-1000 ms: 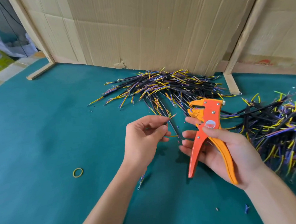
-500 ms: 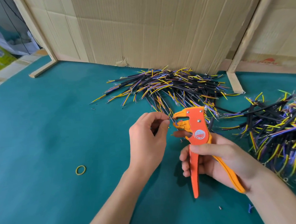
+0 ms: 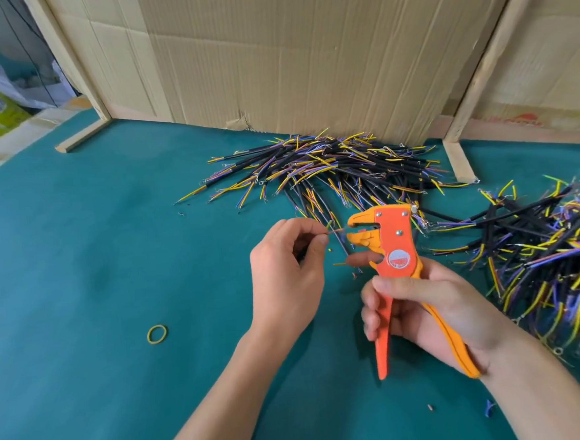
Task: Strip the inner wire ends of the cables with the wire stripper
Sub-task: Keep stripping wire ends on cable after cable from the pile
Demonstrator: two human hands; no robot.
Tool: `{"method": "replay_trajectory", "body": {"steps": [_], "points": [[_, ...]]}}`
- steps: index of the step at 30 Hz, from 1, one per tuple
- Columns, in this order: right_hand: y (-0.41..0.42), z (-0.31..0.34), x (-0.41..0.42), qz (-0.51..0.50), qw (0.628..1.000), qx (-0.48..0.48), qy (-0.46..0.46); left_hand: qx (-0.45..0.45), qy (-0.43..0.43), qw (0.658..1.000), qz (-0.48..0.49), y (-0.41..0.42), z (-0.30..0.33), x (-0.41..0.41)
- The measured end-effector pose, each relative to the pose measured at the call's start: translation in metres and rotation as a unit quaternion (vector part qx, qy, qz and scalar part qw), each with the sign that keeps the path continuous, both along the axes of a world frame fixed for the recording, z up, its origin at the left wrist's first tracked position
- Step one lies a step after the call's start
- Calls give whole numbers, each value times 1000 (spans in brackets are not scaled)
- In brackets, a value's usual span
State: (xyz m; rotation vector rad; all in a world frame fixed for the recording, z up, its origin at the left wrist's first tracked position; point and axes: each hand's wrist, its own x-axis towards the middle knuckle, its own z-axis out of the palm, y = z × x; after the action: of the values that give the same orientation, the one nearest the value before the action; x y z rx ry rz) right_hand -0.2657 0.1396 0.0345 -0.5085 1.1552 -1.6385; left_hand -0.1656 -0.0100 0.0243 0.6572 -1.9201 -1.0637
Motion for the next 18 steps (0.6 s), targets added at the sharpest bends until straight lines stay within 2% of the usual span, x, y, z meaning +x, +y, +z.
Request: {"method": "replay_trajectory", "body": {"steps": [4,9,11,14,18], "points": [[2,-3,-10,-102,994,-35,20,62,29,997,36,-7,0,1],[4,-4,-12,-40,999,-36,1,108,37,992,46,-9,0,0],[5,-7,-8,-37,998,-35,-47,94,32,994,43,-8,2,1],[9,-3,-7,-10,984,-114,-138,65,24,997,38,-6,3,0],[5,-1,-3,-19,987,-124,-98,68,7,998,18,-2,1,-1]]}}
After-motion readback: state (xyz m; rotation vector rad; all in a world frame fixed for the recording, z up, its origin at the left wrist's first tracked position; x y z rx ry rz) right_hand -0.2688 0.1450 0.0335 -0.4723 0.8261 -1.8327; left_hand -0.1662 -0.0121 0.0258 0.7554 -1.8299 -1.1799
